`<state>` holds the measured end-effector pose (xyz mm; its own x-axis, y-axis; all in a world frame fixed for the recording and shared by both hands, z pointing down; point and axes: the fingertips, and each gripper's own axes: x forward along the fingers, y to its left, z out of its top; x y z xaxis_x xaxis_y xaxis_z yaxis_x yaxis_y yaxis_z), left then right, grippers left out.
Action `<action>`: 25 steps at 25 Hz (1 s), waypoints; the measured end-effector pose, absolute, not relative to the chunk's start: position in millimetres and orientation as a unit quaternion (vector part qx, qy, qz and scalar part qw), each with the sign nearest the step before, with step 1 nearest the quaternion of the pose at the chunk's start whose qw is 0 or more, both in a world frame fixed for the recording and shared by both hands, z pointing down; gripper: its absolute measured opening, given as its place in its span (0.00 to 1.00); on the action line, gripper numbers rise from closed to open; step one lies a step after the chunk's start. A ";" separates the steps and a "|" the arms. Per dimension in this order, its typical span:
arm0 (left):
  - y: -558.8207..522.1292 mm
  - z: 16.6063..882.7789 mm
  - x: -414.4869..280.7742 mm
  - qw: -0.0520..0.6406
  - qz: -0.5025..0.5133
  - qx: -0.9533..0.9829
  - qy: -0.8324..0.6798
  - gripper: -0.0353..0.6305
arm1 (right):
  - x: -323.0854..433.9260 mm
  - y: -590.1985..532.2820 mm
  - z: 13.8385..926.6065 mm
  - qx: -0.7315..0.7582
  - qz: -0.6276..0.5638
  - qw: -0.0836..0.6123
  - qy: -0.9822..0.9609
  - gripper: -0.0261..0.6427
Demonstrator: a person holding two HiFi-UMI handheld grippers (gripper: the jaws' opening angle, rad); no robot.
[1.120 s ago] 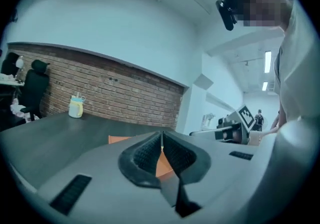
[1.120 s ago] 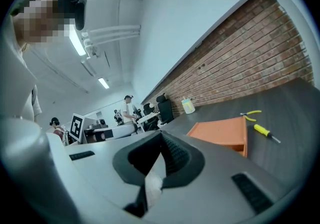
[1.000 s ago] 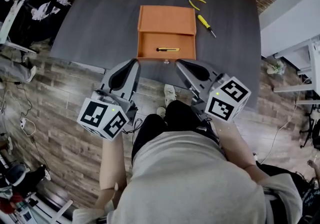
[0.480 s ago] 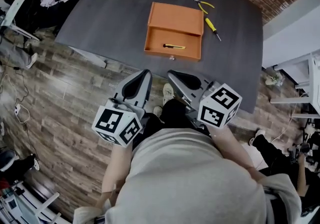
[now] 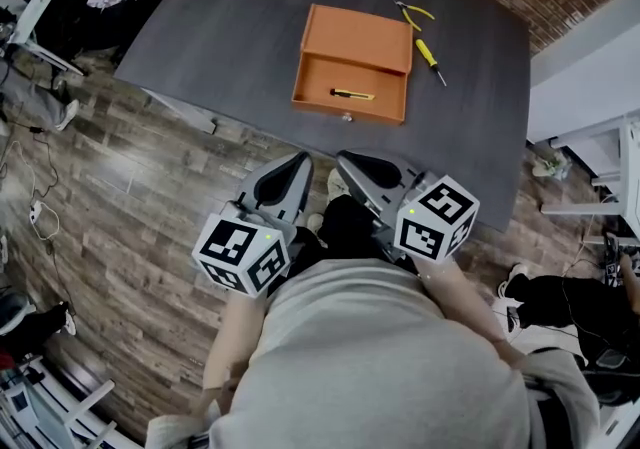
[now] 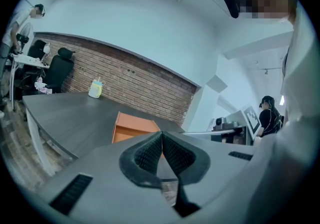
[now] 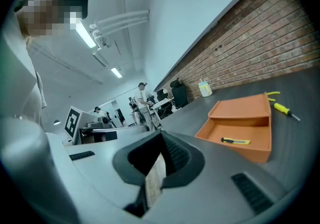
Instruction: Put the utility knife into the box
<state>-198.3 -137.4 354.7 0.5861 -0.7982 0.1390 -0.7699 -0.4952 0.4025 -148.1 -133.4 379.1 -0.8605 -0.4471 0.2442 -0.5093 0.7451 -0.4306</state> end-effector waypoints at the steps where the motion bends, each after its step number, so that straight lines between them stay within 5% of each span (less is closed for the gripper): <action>1: -136.5 357.1 -196.7 0.222 -0.029 0.864 -0.451 0.09 | -147.1 -132.8 380.4 0.258 0.250 0.063 -0.931 0.05; 25: -132.5 368.7 -187.6 0.225 -0.006 0.862 -0.455 0.09 | -141.5 -134.9 381.8 0.263 0.249 0.062 -0.930 0.05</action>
<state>-187.6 -132.5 368.7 0.5866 -0.7861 0.1948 -0.7808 -0.4850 0.3938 -141.5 -134.9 381.8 -0.8539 -0.4587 0.2459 -0.5202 0.7372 -0.4311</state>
